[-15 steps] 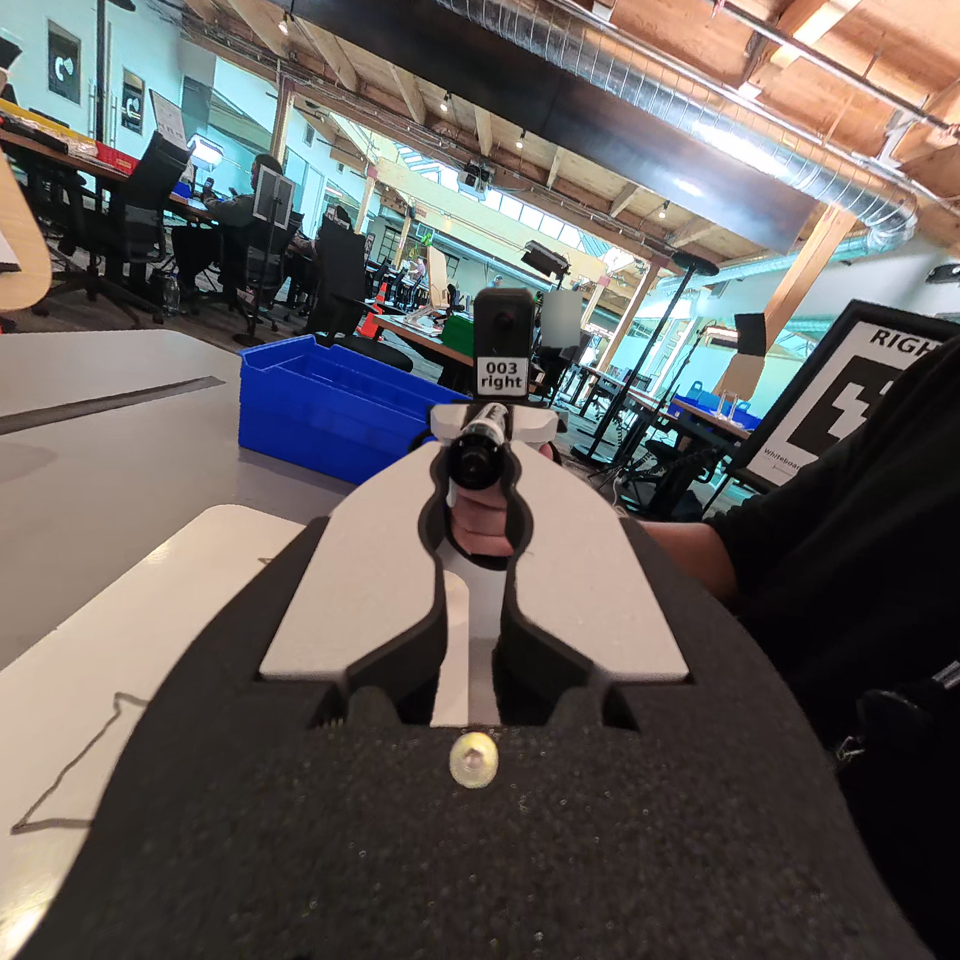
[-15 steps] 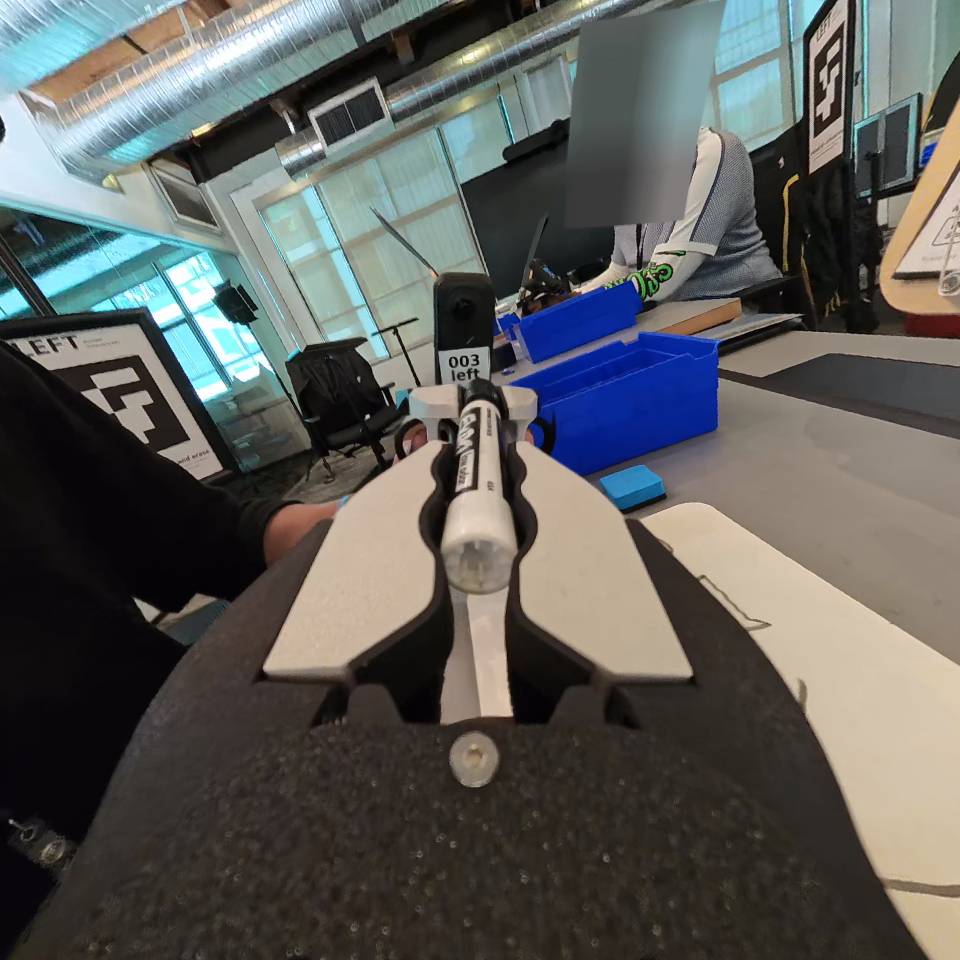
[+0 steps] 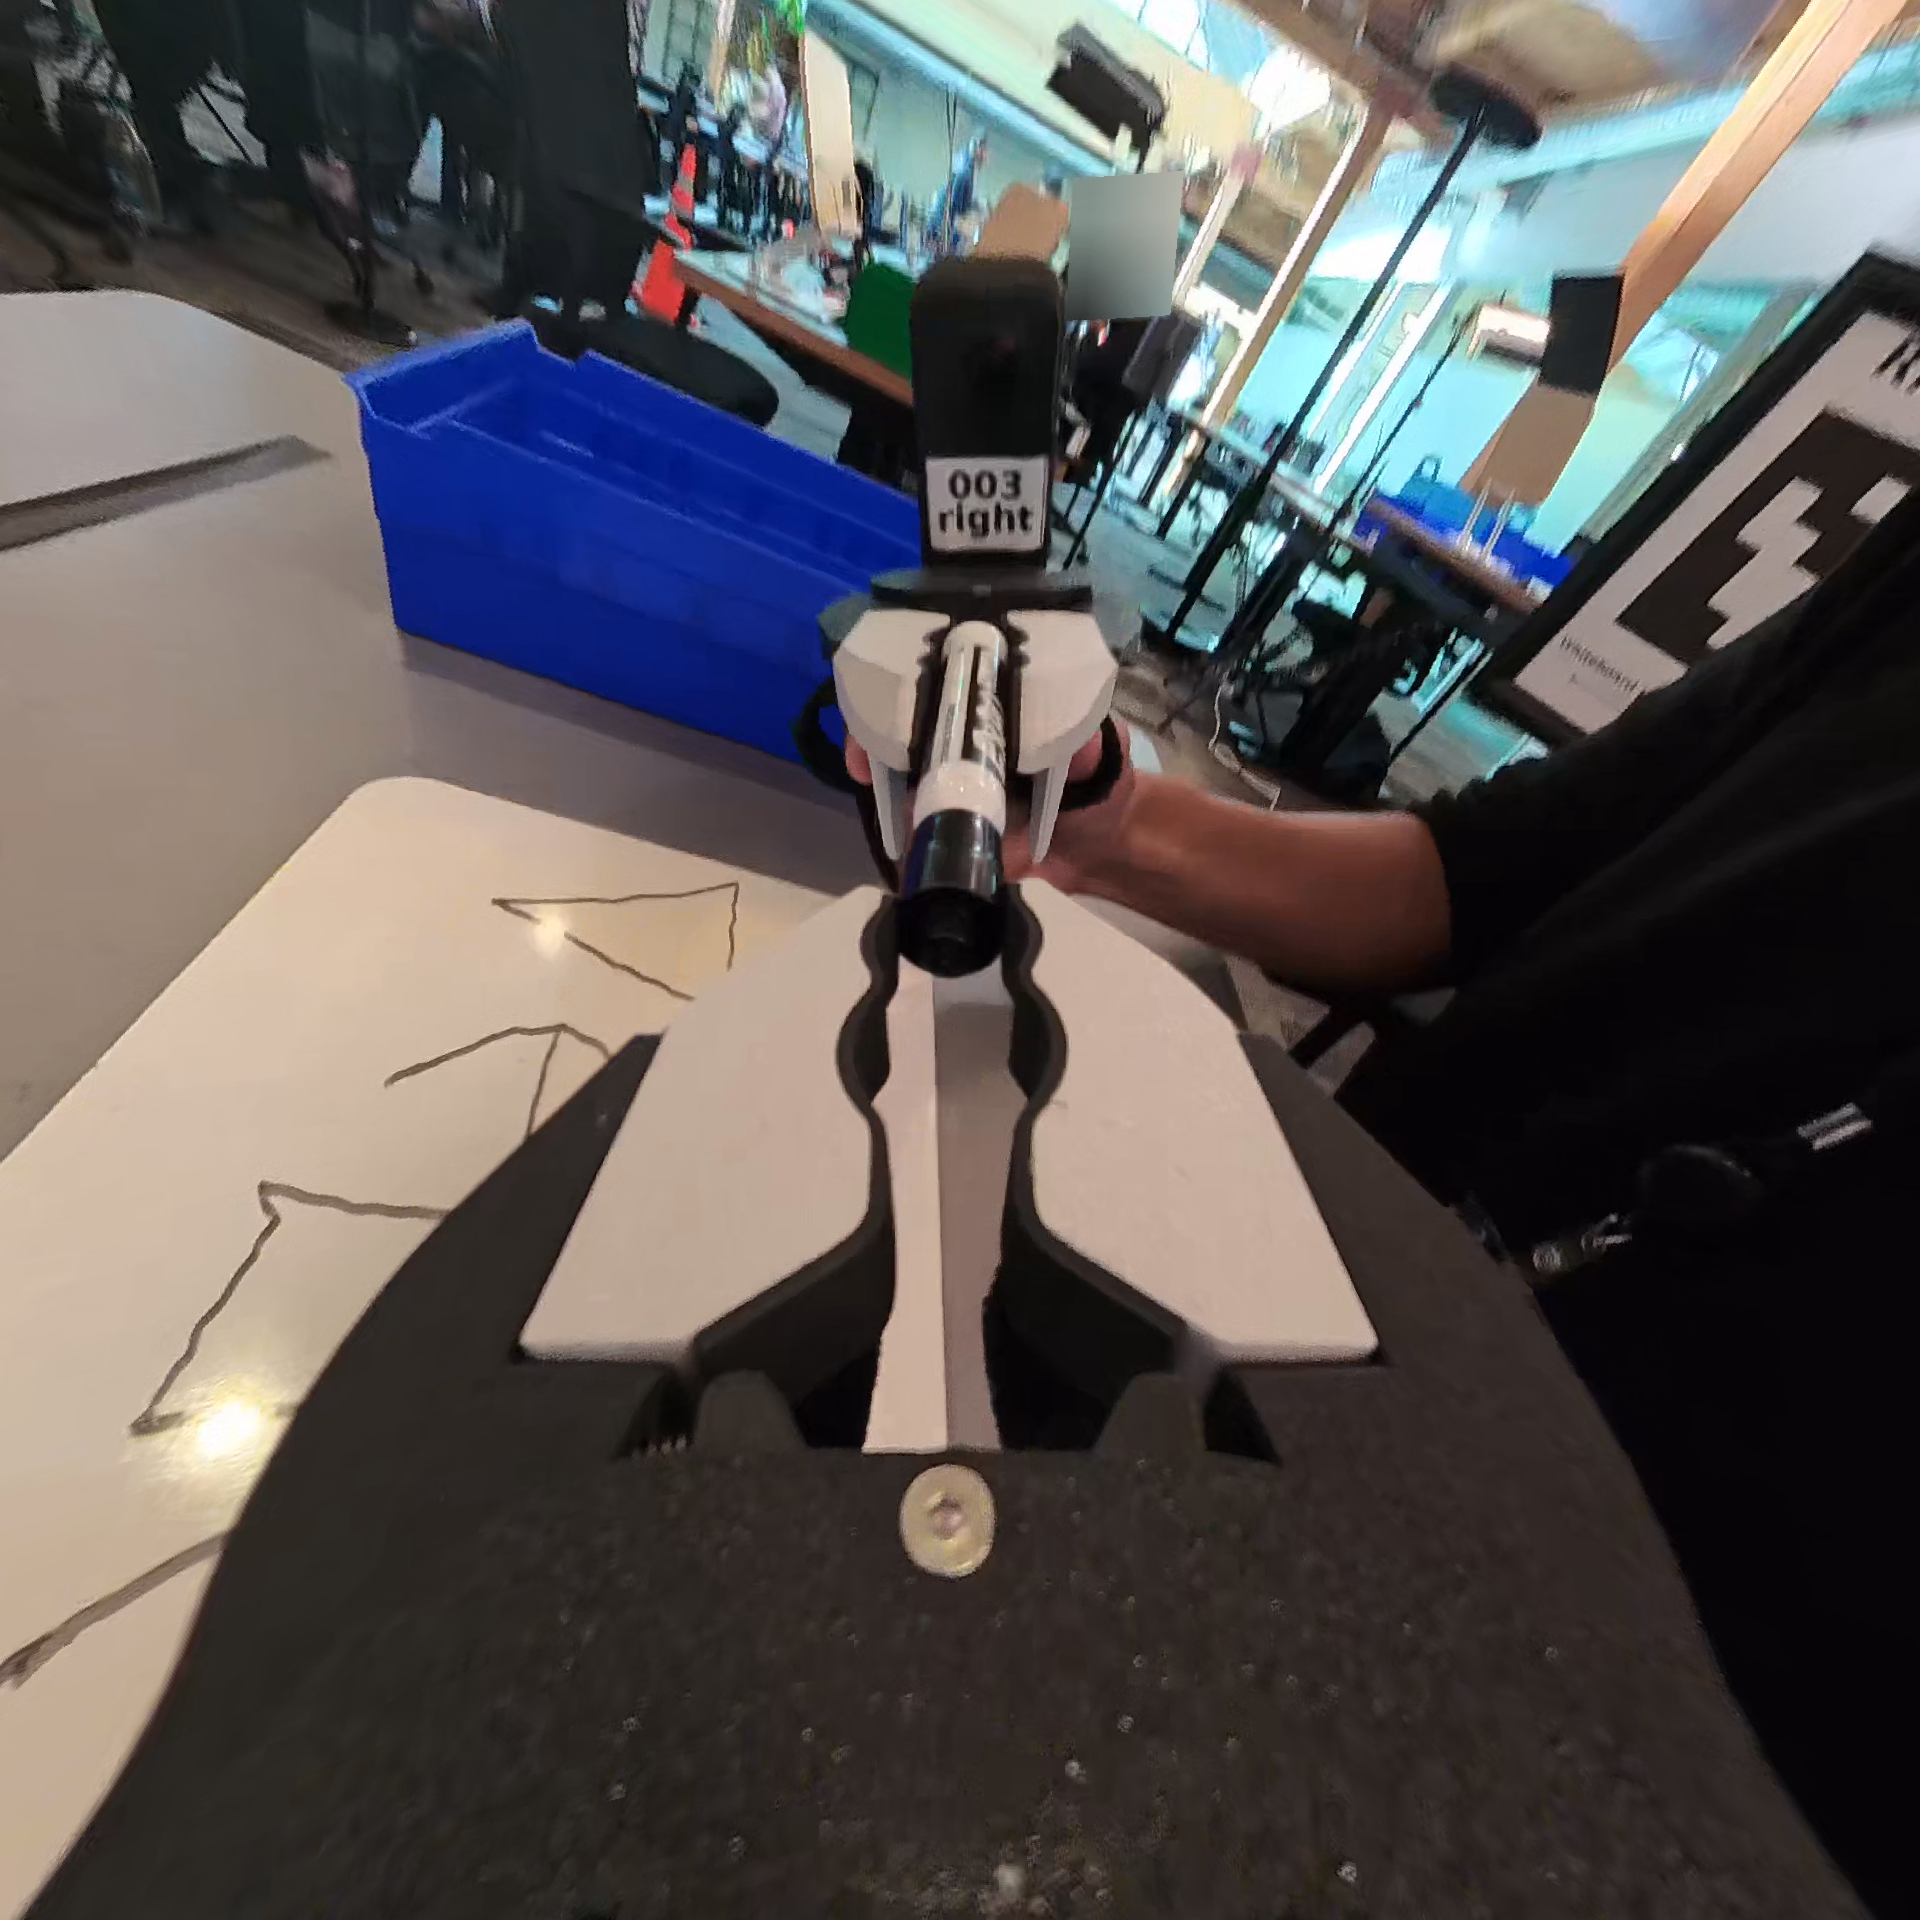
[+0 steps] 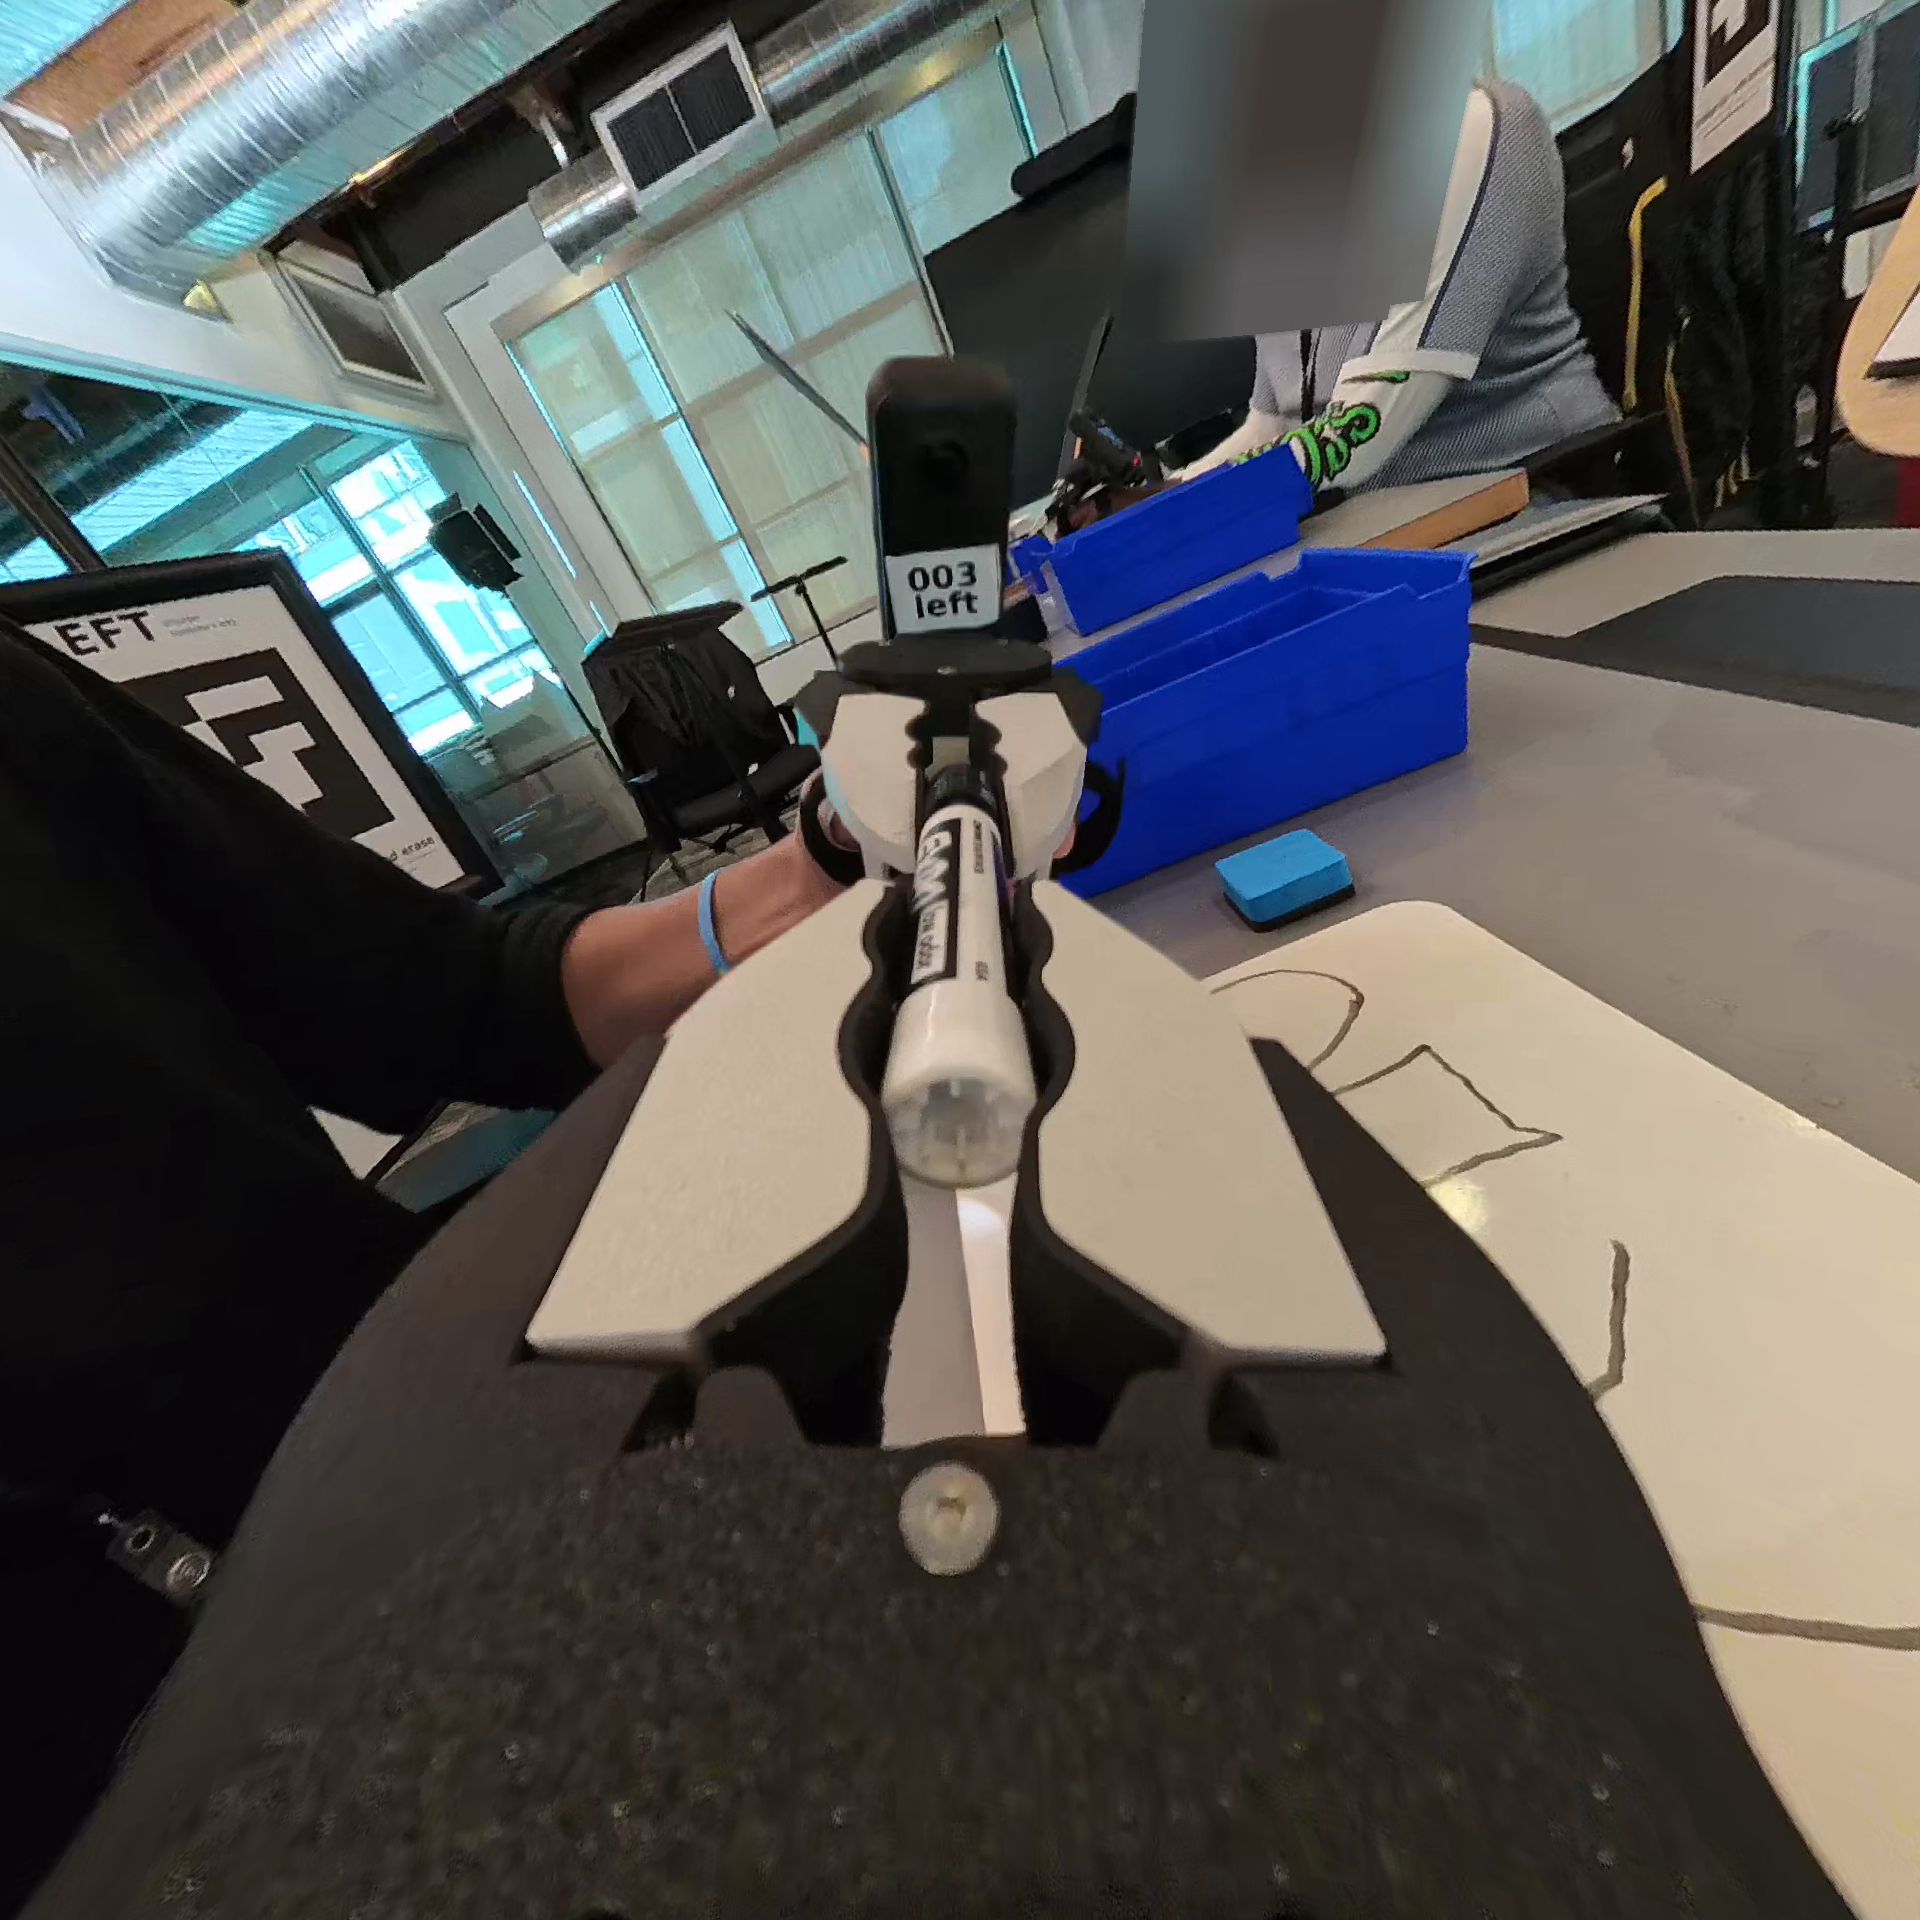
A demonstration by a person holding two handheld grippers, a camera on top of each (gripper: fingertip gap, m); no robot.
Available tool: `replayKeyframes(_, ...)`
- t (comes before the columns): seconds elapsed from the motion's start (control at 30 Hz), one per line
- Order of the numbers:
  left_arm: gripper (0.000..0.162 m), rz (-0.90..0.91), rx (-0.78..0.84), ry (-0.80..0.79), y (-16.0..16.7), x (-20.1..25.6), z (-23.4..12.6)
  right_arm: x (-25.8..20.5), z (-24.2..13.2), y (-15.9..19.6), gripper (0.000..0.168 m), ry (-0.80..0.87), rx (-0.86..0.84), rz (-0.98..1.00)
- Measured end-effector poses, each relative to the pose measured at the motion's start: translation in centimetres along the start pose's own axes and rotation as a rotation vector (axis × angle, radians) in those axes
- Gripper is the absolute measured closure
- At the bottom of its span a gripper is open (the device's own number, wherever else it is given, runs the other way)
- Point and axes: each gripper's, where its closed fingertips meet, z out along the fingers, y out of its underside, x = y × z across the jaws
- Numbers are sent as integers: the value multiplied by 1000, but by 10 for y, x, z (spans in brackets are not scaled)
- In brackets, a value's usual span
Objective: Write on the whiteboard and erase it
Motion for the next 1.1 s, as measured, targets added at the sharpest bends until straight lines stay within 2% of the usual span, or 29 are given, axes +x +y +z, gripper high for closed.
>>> replayKeyframes(0.1,143,8,-17,17,0,2,0,-1,0,0,149,-11,-16,3)
replayKeyframes(0.3,143,44,-173,-2,18,-1,3,1,-2,9,149,-7,-102,0)
replayKeyframes(0.4,144,34,-150,44,14,6,7,-3,0,10,149,-38,-91,20)
replayKeyframes(0.47,146,89,-250,0,29,3,16,-2,6,21,148,-25,-162,-2)
replayKeyframes(0.53,146,87,-196,-2,20,3,17,-2,6,17,149,-16,-146,-9)
replayKeyframes(0.67,146,87,-211,-4,20,2,18,-2,5,15,149,-14,-170,-27)
replayKeyframes(0.8,143,113,-198,-39,11,-2,15,0,5,8,149,-21,-114,-15)
replayKeyframes(0.9,114,93,-141,-46,1,-1,10,2,-1,-2,149,-28,-35,6)
replayKeyframes(0.97,112,108,-97,-73,-5,-1,5,2,-4,-5,149,-37,-17,15)
replayKeyframes(1.07,98,79,-54,-124,-5,-12,-6,8,-7,-1,149,-5,-33,9)
replayKeyframes(1.1,100,69,-54,-149,-3,-17,-12,10,-9,-1,149,6,-29,14)
